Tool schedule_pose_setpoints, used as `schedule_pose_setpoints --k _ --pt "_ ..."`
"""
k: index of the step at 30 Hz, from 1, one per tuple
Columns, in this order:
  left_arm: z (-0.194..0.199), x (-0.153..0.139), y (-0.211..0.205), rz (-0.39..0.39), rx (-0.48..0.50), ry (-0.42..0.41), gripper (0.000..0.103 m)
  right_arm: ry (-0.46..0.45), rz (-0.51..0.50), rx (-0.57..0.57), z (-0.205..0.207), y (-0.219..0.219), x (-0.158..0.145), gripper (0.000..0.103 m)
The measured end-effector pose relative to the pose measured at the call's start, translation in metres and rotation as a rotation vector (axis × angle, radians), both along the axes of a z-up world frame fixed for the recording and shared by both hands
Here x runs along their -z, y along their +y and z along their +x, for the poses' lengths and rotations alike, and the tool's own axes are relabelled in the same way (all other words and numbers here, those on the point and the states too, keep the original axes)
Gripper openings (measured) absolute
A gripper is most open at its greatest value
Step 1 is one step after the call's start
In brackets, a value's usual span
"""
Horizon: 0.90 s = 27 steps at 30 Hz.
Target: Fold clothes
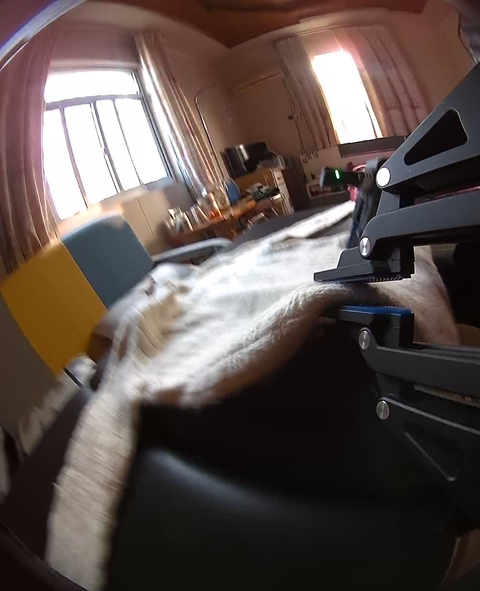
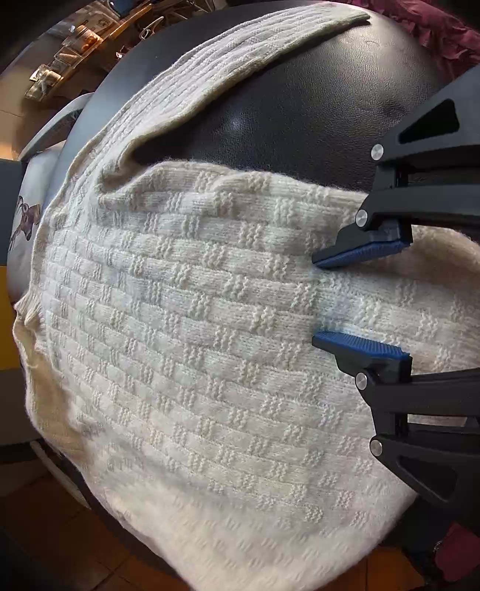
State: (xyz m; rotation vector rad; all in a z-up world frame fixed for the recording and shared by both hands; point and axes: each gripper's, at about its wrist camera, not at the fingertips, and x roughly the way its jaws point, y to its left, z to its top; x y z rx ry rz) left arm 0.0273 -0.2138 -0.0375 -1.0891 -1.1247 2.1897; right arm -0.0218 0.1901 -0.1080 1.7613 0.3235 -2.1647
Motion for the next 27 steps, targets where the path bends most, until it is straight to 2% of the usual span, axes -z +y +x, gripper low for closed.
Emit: schedule_pose_setpoints --k 2,4,5,6,8,10,13,15,17,18,26,27 --pt "0.001 -0.024 0.002 -0.052 -0.011 0.025 0.009 -0.009 0.021 -0.02 -0.002 0.001 -0.001 0.036" --pt "-0.001 -0.031 0.006 -0.181 -0.033 -0.02 0.009 -0.01 0.031 -0.035 -0.002 0.003 -0.001 0.036" --pt "-0.002 -0.023 0.005 -0.233 -0.04 -0.079 0.009 -0.007 0.035 -0.042 -0.001 0.004 -0.002 0.036" --pt "-0.003 -0.008 0.002 -0.242 -0.044 -0.149 0.01 -0.004 0.038 -0.048 -0.001 0.006 -0.002 0.036" --pt "0.0 0.025 -0.006 -0.225 -0.056 -0.284 0.011 -0.003 0.035 -0.048 0.0 0.011 -0.004 0.036" --pt "0.015 0.049 -0.014 -0.212 -0.069 -0.337 0.011 -0.004 0.036 -0.052 0.003 0.011 -0.004 0.036" --pt "0.038 0.061 -0.031 -0.132 -0.117 -0.307 0.012 -0.01 0.036 -0.057 0.004 0.015 -0.005 0.036" --pt "0.05 0.059 -0.045 -0.146 -0.171 -0.262 0.017 -0.013 0.035 -0.06 0.002 0.017 -0.006 0.036" --pt "0.052 0.057 -0.053 -0.181 -0.2 -0.229 0.031 -0.014 0.03 -0.063 -0.006 0.009 -0.006 0.037" --pt "0.051 0.059 -0.054 -0.182 -0.197 -0.22 0.031 -0.019 0.022 -0.058 -0.012 0.012 -0.008 0.038" --pt "0.023 0.074 0.003 -0.22 -0.016 -0.171 0.031 -0.035 -0.033 -0.034 -0.028 0.023 -0.011 0.038" --pt "0.02 0.076 0.006 -0.205 -0.003 -0.174 0.031 -0.036 -0.036 -0.033 -0.029 0.025 -0.012 0.038"
